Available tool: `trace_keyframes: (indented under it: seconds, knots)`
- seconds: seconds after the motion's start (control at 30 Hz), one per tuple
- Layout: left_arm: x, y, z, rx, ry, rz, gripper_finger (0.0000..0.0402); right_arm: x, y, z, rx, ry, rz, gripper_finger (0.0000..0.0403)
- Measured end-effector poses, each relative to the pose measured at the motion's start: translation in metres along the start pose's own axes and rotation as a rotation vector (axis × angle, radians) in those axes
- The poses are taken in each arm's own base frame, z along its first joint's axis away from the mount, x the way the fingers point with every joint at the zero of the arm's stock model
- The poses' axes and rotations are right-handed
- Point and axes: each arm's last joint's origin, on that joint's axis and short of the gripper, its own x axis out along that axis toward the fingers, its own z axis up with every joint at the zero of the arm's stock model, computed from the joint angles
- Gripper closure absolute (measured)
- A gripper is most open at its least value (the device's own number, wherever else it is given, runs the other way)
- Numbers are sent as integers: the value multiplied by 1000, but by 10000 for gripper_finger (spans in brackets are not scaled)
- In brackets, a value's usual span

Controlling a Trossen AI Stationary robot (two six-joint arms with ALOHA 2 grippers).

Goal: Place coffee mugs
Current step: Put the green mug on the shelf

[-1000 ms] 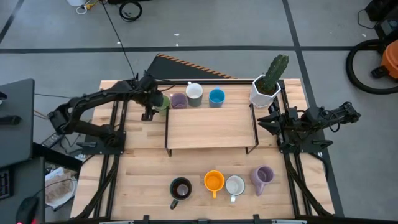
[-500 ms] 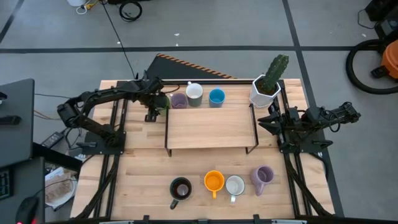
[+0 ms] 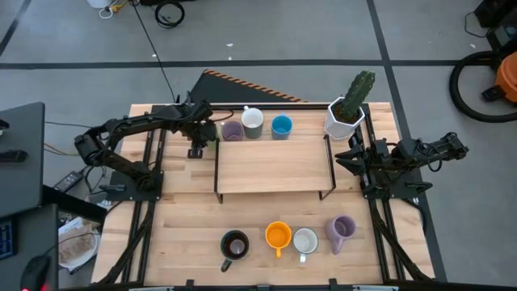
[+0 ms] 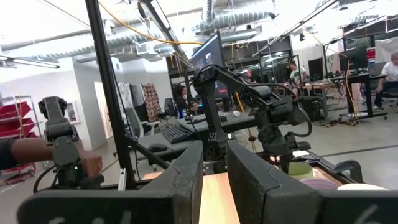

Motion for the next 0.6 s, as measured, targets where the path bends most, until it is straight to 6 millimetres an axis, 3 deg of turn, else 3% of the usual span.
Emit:
trace_keyframes:
  seconds: [0.23, 0.37, 0.6]
  knots:
    - [0, -1, -1, 3, 15, -6, 375, 0, 0, 0, 0, 0, 0, 325]
    - [-3, -1, -1, 10, 68, 33, 377, 0, 0, 0, -1, 0, 0, 325]
    - [-46, 14, 16, -9, 114, 105, 377, 0, 0, 0, -9, -1, -4, 325]
